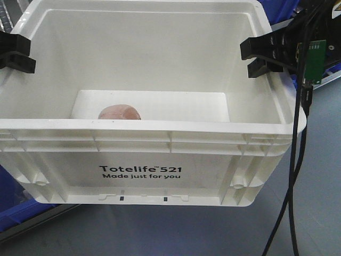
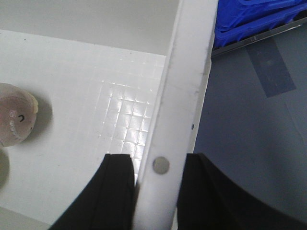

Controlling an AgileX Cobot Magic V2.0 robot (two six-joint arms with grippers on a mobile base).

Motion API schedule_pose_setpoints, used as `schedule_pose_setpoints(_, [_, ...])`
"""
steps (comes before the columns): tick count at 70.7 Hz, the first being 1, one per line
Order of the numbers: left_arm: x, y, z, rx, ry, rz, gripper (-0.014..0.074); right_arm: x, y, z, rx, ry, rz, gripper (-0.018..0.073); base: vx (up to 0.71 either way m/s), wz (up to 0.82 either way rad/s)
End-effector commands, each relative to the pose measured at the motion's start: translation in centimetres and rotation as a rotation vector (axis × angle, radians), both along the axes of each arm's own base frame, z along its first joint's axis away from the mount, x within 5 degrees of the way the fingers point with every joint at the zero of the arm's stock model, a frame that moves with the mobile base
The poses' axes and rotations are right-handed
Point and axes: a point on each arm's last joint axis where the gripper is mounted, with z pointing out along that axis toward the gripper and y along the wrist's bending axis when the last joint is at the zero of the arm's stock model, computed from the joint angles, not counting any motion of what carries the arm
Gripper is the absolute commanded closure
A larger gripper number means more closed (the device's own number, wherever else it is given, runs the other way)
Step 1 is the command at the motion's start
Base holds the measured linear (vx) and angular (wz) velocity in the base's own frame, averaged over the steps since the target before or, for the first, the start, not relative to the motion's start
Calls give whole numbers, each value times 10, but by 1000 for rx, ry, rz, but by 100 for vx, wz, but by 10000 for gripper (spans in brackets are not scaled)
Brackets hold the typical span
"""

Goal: Place moving items into box and shelve
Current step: 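Hold the tote by its rims while the base approaches the blue-bin rack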

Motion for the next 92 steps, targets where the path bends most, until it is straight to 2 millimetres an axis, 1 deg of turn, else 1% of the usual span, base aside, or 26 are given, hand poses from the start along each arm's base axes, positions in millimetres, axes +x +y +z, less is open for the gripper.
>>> schedule_pose_setpoints(1, [-5,-2,32,-45,-194,1,613,-5,-1,31,69,-182,14,571,-6,40])
schedule_pose_setpoints(46, [-5,-2,32,-45,-194,1,613,-5,-1,31,69,-182,14,571,0,48])
schedule_pose_setpoints(92, [-5,-2,32,-45,-194,1,613,-5,-1,31,69,-182,14,571,11,42])
